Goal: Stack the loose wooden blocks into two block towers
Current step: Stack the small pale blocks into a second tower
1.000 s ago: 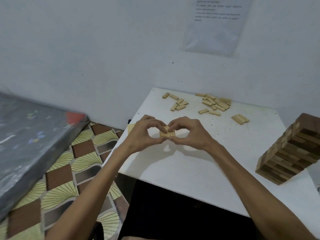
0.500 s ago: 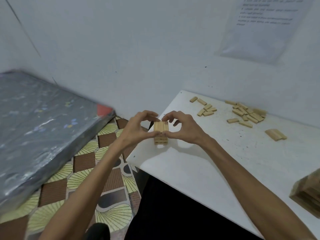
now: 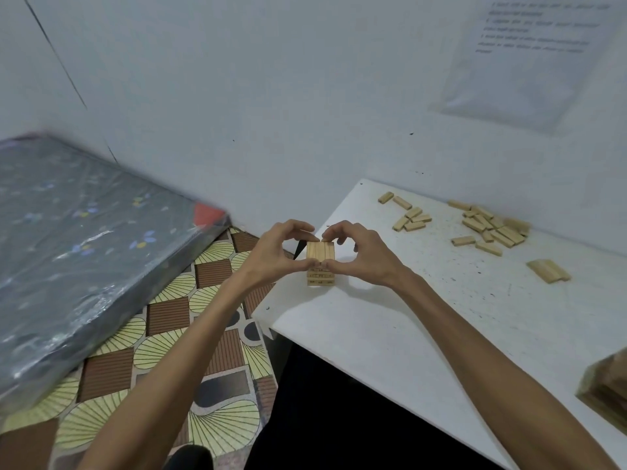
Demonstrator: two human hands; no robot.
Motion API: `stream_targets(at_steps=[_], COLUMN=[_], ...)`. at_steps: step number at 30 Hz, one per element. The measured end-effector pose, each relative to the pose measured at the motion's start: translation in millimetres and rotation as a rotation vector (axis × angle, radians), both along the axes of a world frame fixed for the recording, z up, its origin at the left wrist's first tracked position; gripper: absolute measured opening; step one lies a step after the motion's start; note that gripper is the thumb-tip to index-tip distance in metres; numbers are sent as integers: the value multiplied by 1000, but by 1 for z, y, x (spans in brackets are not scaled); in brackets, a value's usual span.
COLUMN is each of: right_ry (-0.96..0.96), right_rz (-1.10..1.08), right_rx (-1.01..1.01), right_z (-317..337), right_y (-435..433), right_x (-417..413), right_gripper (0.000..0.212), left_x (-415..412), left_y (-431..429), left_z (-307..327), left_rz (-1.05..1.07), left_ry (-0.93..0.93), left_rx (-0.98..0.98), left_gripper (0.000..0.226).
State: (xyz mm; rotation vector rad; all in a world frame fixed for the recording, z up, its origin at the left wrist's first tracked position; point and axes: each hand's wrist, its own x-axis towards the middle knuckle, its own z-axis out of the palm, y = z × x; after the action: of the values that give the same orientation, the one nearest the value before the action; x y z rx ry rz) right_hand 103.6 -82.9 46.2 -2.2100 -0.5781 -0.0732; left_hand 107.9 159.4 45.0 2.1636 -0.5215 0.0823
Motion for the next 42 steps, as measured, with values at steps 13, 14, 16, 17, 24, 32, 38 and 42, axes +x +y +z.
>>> stream_targets(at_steps=[13, 14, 16, 17, 24, 32, 38, 42], right_ry=[17, 19, 16, 14, 35, 71, 65, 75], right_rz=[-10, -10, -14, -17, -9, 2, -2, 0], right_rx=[-24, -25, -29, -30, 2, 11, 11, 13], right_z=[-4, -4, -4, -5, -6, -6, -9, -10], right_y=[1, 1, 1, 1, 1, 2, 2, 2], right_x=[1, 1, 1, 2, 3, 4, 5, 6], right_gripper=[48, 48, 48, 48, 49, 50, 48, 49], left_x=[4, 4, 4, 4, 4, 5, 3, 2], left_y=[0, -1, -1, -1, -2, -3, -4, -4], left_z=[-6, -6, -6, -6, -6, -2, -1, 0], left_rz=[12, 12, 13, 12, 4, -27, -38, -40], left_ry=[25, 25, 25, 26, 75, 146, 153, 156], left_rx=[-13, -11, -10, -12, -19, -34, -39, -41], left_gripper=[61, 62, 62, 62, 64, 75, 72, 72])
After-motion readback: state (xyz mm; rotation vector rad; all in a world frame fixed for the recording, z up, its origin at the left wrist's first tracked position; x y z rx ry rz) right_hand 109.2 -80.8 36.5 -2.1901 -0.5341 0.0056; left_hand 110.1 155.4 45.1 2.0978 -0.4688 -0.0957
